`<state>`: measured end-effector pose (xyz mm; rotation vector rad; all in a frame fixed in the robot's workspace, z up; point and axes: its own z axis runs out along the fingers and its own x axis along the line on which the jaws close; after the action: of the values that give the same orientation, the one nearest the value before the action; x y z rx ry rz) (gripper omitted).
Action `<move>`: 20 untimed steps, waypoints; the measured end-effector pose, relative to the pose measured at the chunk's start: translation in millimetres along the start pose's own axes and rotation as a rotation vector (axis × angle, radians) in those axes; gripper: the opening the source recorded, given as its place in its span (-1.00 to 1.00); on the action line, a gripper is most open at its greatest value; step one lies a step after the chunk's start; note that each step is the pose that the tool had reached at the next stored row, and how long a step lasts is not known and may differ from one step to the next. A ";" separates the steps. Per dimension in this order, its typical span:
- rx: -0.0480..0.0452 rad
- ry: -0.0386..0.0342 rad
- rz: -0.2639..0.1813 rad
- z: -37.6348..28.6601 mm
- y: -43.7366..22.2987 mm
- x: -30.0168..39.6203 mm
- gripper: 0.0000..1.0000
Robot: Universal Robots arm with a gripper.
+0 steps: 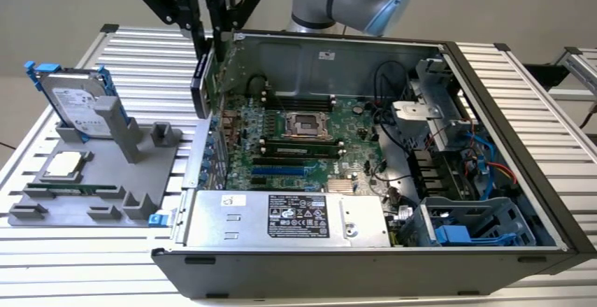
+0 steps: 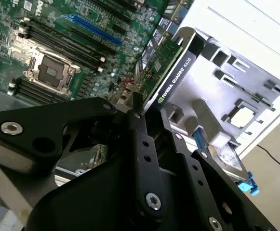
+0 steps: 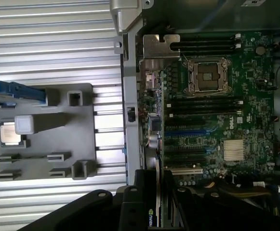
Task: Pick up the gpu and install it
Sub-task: 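Pick up the gpu and move the gpu toward the slot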
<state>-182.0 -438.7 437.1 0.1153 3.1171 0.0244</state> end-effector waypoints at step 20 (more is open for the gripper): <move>0.0000 0.0000 0.000 0.7 2.4 -32.1 -1.00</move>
<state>-149.9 -438.7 437.1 0.1153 3.1171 0.0244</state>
